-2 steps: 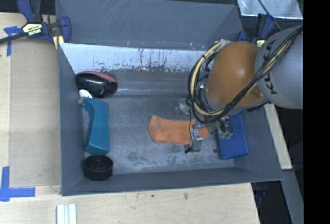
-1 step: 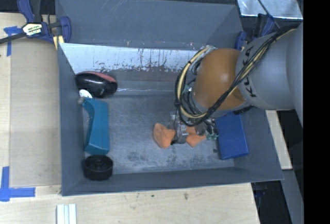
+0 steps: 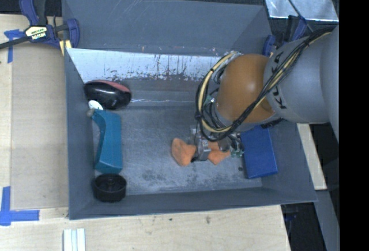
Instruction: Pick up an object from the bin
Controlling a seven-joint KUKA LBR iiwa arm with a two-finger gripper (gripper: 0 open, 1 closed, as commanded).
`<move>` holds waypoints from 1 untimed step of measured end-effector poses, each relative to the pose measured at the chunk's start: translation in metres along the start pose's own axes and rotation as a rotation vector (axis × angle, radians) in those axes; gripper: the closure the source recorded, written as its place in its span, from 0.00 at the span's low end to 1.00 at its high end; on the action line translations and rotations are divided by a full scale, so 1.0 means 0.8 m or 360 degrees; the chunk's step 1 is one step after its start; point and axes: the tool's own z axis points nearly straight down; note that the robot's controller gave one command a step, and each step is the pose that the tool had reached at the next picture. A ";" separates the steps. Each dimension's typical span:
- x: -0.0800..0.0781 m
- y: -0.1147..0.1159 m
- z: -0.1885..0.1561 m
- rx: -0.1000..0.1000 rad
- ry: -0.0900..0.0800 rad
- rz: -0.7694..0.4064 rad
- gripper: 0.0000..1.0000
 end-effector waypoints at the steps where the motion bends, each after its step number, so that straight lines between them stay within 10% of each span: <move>1: 0.021 0.005 -0.256 -0.0001 0.0012 -0.0075 1.00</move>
Offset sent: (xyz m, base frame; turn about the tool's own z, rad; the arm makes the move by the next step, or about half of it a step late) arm 0.0000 0.0000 0.0000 0.0000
